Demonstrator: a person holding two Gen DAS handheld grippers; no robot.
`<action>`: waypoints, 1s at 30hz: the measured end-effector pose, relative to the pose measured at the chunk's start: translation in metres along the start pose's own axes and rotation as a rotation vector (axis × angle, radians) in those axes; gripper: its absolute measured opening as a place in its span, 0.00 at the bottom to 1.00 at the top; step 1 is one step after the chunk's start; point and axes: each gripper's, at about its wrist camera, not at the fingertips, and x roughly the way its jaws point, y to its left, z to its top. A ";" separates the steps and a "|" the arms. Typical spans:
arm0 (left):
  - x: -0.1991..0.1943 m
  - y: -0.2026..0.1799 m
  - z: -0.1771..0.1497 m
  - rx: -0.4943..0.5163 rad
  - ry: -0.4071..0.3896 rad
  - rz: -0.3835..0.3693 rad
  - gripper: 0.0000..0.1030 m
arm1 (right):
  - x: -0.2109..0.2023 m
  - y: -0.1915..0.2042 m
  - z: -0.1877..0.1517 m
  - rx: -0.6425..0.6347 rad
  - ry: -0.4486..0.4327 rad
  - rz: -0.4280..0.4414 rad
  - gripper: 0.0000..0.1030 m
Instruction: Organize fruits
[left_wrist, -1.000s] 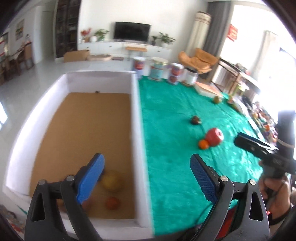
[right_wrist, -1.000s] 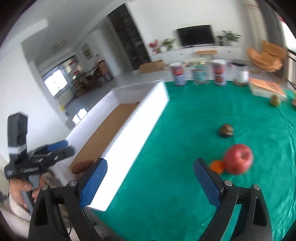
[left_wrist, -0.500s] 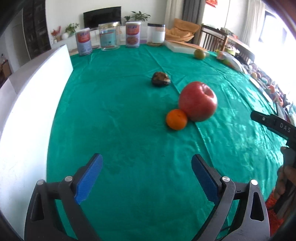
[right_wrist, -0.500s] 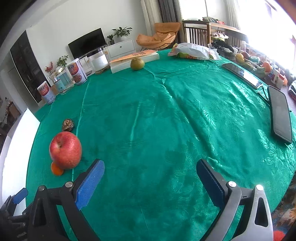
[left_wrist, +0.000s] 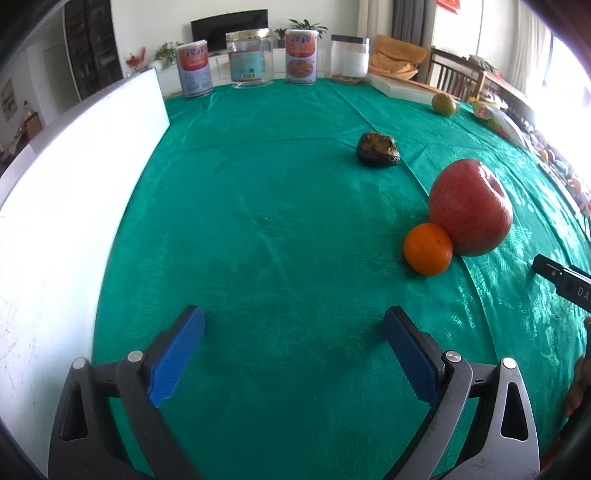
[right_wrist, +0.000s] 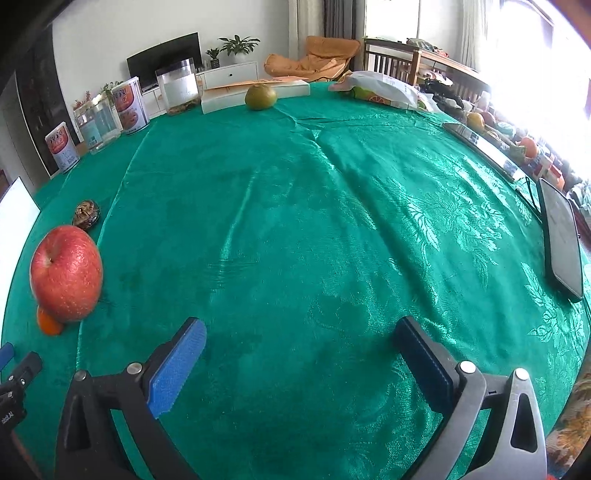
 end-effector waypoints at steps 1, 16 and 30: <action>0.000 0.000 0.000 -0.002 -0.001 0.000 0.96 | 0.000 0.000 0.000 0.001 0.000 0.001 1.00; 0.003 -0.003 0.001 -0.004 -0.002 0.007 0.99 | -0.001 0.000 -0.001 0.002 0.000 0.002 1.00; 0.003 -0.003 0.001 -0.004 -0.002 0.007 0.99 | -0.001 0.000 -0.001 0.002 0.000 0.002 1.00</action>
